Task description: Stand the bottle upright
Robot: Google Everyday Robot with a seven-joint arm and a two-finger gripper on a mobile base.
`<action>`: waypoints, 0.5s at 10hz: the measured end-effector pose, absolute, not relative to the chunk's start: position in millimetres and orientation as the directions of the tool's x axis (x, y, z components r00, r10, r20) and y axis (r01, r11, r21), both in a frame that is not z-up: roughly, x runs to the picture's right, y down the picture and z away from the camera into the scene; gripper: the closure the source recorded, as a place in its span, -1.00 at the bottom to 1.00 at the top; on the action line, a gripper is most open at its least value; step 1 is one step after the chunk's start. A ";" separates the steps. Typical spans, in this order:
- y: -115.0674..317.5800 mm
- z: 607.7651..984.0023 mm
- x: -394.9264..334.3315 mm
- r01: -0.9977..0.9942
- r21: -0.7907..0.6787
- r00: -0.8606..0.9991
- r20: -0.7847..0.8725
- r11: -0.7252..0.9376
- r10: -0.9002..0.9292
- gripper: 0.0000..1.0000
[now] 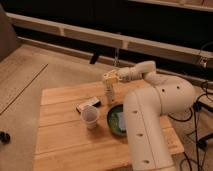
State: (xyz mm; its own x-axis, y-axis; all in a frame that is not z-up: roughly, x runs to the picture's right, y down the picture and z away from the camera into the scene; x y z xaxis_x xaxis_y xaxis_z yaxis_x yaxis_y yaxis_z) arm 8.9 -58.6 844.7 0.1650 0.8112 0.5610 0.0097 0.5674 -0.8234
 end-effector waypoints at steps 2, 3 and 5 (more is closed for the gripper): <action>-66.9 843.3 6.7 0.017 -0.806 0.165 0.585 0.591 0.794 1.00; -66.7 844.2 6.8 0.016 -0.806 0.165 0.586 0.592 0.794 1.00; -66.9 844.3 6.8 0.016 -0.806 0.165 0.586 0.592 0.793 1.00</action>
State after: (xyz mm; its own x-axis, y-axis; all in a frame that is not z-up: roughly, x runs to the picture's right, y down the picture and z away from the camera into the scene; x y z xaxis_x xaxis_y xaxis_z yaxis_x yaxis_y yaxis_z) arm 6.8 -66.9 844.3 0.1646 0.7931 0.5864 0.0163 0.5922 -0.8056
